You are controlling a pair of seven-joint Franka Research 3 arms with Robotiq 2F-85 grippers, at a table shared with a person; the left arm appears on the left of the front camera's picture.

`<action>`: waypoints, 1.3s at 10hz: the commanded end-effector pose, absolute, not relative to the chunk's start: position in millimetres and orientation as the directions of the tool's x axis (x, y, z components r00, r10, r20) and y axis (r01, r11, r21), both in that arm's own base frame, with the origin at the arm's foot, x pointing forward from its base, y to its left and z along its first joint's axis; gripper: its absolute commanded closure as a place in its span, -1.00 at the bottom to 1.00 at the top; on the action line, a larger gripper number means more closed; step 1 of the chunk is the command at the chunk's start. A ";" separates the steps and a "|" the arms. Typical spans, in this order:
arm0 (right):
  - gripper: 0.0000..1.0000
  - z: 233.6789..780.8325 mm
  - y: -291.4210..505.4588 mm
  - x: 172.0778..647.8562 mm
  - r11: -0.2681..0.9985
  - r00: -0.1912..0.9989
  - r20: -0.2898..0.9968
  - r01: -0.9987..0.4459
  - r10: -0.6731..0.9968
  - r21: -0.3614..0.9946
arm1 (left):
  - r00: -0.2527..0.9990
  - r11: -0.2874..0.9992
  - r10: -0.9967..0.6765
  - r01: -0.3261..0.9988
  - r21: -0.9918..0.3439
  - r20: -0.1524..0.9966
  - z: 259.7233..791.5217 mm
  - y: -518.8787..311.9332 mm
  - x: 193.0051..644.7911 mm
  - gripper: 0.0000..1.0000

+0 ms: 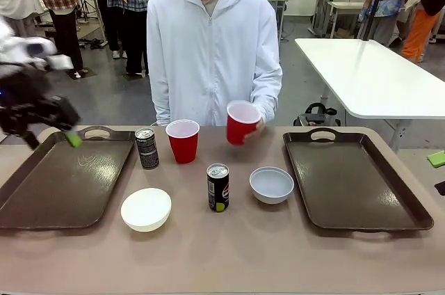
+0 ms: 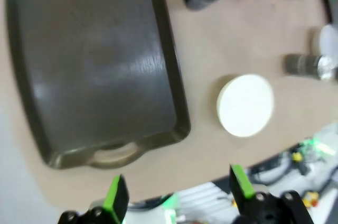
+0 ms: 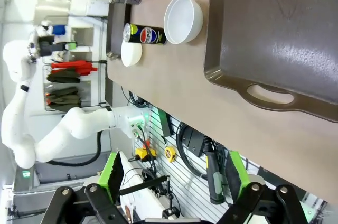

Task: Prepare tableware on both trays.
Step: Pick up a Picnic Bowl from the table and place it on a Handle tray.

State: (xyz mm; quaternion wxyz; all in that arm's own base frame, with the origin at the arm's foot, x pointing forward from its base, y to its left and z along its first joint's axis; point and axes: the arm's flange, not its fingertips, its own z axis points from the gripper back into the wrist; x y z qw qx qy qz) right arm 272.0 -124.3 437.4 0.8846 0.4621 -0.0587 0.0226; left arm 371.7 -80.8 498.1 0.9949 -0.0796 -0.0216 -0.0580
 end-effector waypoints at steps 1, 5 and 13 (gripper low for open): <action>-1.00 436.7 -125.4 271.6 0.561 0.992 0.124 -0.095 -0.015 0.822 | 0.983 0.984 -0.175 0.176 0.014 -0.055 465.5 -131.8 390.9 -1.00; -1.00 436.7 -125.4 271.6 0.561 0.992 0.124 -0.095 -0.015 0.822 | 0.971 0.970 -0.238 0.237 -0.060 -0.008 398.4 -185.0 358.1 -1.00; -1.00 436.7 -125.4 271.6 0.561 0.992 0.124 -0.095 -0.015 0.822 | 0.946 0.943 -0.309 0.318 -0.098 0.097 351.0 -200.5 355.5 -0.87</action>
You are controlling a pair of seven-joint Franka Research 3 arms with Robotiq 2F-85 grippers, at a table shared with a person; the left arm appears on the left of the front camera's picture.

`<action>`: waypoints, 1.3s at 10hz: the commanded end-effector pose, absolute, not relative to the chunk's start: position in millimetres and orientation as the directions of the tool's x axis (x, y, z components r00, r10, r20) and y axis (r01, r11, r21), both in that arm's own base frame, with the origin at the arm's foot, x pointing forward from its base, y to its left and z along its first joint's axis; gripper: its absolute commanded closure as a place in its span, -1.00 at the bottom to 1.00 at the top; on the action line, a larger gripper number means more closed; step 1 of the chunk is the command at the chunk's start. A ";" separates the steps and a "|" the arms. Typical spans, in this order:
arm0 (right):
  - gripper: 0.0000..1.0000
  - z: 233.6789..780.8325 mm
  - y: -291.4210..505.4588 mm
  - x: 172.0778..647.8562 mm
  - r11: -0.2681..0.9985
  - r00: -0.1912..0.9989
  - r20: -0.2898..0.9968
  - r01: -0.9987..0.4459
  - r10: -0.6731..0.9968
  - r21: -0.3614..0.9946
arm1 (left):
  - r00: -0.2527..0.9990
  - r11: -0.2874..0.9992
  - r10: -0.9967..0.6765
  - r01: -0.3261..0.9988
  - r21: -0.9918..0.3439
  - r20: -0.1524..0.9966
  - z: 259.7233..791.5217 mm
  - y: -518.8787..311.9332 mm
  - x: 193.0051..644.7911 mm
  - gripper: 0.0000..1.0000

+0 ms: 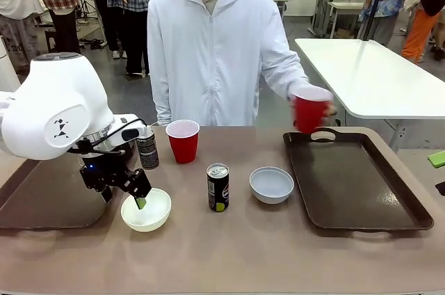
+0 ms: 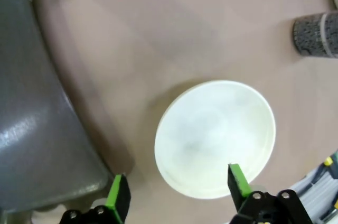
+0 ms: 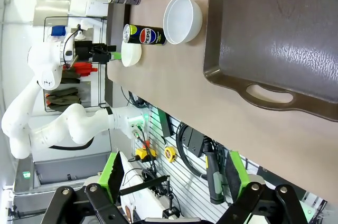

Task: Prepare tableware on both trays.
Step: Pick up a Picnic Bowl from the table and place it on a Handle tray.

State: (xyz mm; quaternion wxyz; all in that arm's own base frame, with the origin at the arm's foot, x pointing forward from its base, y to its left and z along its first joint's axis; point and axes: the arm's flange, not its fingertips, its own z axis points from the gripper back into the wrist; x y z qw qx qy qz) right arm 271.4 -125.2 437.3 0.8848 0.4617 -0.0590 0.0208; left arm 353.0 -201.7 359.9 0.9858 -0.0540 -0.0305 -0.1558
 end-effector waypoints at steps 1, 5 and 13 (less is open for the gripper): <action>-1.00 436.7 -125.4 271.6 0.561 0.992 0.124 -0.095 -0.015 0.822 | 0.949 0.947 -0.302 0.310 -0.085 0.093 349.1 -201.5 361.9 -0.17; -1.00 436.7 -125.4 271.6 0.561 0.992 0.124 -0.095 -0.015 0.822 | 0.952 0.951 -0.288 0.297 -0.086 0.104 349.4 -198.3 373.0 1.00; -1.00 436.7 -125.4 271.6 0.561 0.992 0.124 -0.095 -0.015 0.822 | 0.964 0.964 -0.241 0.251 -0.089 0.109 352.2 -192.9 381.6 1.00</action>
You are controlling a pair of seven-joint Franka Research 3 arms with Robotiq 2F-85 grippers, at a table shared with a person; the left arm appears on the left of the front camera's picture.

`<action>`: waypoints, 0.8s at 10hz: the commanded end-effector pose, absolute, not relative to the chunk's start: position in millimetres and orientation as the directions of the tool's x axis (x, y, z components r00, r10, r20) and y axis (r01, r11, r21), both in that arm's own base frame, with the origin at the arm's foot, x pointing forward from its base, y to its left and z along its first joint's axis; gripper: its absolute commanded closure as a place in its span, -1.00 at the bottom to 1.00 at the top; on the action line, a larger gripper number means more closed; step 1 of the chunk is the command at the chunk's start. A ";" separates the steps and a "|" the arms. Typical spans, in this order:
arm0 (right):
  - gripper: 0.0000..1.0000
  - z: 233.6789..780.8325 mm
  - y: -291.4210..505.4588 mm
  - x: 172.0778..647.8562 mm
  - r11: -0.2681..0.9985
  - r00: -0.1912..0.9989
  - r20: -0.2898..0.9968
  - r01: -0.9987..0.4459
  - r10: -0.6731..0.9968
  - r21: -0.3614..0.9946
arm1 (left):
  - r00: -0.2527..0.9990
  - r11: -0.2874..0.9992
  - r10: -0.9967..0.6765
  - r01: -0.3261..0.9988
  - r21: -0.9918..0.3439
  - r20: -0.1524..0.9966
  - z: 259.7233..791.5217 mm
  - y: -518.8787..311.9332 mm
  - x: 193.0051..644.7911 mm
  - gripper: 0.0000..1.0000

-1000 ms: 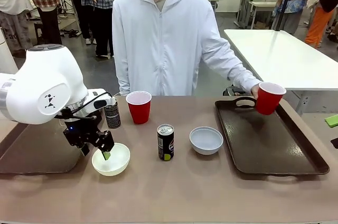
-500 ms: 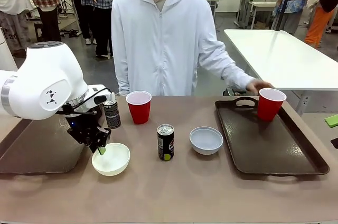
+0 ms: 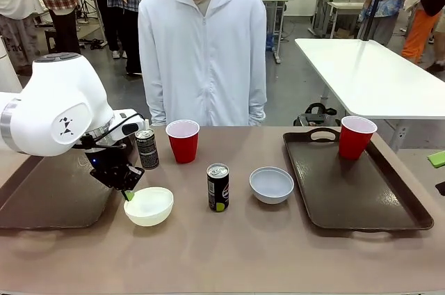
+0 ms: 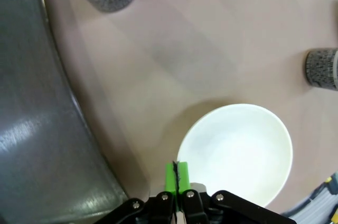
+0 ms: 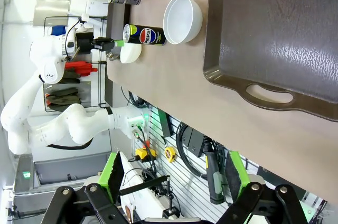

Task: Prepare tableware on both trays.
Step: Pick up a Picnic Bowl from the table and place it on a Handle tray.

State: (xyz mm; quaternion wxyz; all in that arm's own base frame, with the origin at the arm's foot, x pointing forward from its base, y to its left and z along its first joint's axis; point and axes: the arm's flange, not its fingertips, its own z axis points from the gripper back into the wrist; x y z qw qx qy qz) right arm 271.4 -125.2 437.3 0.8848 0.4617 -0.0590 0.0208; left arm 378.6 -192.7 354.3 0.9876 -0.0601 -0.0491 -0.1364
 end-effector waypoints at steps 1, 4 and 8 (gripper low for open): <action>-1.00 436.7 -125.4 271.6 0.561 0.992 0.124 -0.095 -0.015 0.822 | 0.965 0.964 -0.241 0.251 -0.087 0.106 352.9 -192.4 381.5 1.00; -1.00 436.7 -125.4 271.6 0.561 0.992 0.124 -0.095 -0.015 0.822 | 0.964 0.957 -0.263 0.265 -0.114 0.033 380.3 -192.9 362.5 1.00; -1.00 436.7 -125.4 271.6 0.561 0.992 0.124 -0.095 -0.015 0.822 | 0.946 0.925 -0.301 0.320 -0.206 0.117 463.7 -171.9 331.4 1.00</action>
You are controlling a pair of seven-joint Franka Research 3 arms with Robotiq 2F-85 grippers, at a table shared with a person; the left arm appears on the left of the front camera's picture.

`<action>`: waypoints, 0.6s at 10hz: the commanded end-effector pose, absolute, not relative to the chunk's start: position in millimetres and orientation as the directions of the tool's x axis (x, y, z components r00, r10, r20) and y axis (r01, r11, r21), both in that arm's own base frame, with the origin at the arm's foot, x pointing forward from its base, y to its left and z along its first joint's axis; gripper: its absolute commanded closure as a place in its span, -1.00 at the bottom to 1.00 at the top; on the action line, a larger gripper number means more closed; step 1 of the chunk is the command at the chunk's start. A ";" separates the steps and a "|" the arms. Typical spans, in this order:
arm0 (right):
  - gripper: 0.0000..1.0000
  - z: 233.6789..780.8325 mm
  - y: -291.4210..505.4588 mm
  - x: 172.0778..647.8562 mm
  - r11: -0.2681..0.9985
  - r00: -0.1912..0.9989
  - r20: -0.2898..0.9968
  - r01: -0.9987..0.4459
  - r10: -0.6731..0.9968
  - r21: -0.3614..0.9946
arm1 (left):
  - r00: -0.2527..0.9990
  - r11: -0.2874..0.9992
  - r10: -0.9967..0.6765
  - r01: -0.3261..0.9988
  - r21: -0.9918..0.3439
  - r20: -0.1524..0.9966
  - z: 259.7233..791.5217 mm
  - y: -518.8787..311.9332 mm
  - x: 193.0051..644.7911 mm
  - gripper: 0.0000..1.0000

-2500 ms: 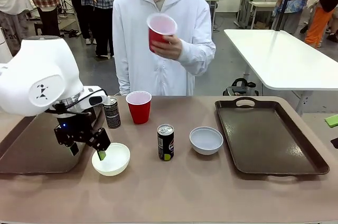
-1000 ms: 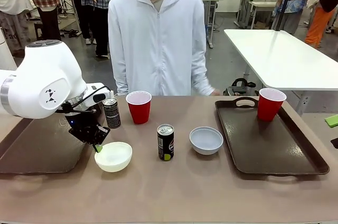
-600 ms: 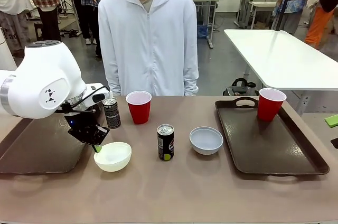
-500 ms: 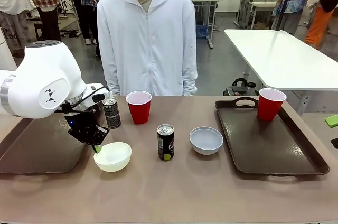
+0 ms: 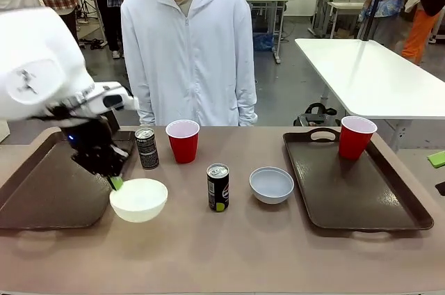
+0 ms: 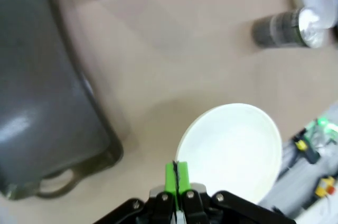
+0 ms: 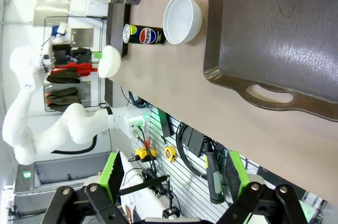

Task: Prepare tableware on both trays.
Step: Pick up a Picnic Bowl from the table and place it on a Handle tray.

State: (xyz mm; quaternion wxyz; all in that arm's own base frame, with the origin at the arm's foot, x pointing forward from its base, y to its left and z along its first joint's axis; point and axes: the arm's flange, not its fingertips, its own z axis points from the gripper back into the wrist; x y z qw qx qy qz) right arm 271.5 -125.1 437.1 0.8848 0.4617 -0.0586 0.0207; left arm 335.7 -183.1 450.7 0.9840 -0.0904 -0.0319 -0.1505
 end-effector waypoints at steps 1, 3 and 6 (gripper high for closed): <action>-1.00 436.7 -125.4 271.6 0.561 0.992 0.124 -0.095 -0.015 0.822 | 0.945 0.926 -0.292 0.318 -0.205 0.147 478.3 -161.2 331.3 1.00; -1.00 436.7 -125.4 271.6 0.561 0.992 0.124 -0.095 -0.015 0.822 | 0.953 0.933 -0.246 0.283 -0.221 0.178 492.4 -125.6 349.9 1.00; -1.00 436.7 -125.4 271.6 0.561 0.992 0.124 -0.095 -0.015 0.822 | 0.950 0.947 -0.166 0.229 -0.227 0.266 495.0 -50.0 381.6 1.00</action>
